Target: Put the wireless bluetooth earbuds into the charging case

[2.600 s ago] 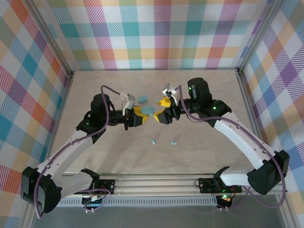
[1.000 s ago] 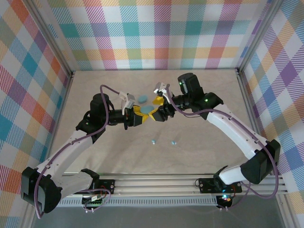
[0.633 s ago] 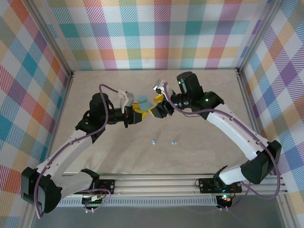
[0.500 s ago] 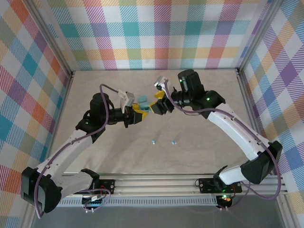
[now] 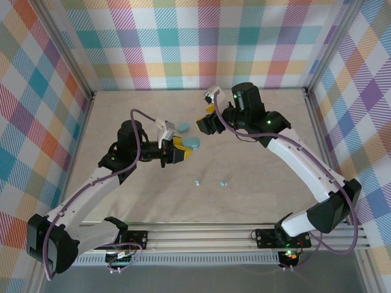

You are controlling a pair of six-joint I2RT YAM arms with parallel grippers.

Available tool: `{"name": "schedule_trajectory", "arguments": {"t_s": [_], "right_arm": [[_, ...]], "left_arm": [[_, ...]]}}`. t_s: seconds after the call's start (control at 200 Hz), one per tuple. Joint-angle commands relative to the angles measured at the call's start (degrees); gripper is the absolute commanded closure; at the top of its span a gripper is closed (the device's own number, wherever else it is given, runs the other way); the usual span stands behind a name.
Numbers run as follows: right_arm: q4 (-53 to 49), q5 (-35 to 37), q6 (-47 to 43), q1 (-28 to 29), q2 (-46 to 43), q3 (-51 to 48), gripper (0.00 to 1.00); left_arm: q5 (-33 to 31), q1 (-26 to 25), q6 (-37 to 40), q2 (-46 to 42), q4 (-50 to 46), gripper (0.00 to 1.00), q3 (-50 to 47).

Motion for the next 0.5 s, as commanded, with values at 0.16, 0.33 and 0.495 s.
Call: {"name": "schedule_trajectory", "arguments": {"t_s": [0.16, 0.33, 0.495], "right_arm": [[5.09, -16.17, -5.3, 0.19, -10.96, -13.22, 0.29], [4.65, -16.56, -8.59, 2.05, -11.81, -15.38, 0.27], [1.75, -13.88, -11.5, 4.0, -8.13, -12.21, 0.27]], "left_arm": [[0.05, -0.15, -0.6, 0.61, 1.11, 1.0, 0.78], [0.53, -0.25, -1.06, 0.84, 1.62, 1.0, 0.88], [0.74, -0.25, -2.23, 0.61, 3.39, 1.0, 0.01]]}}
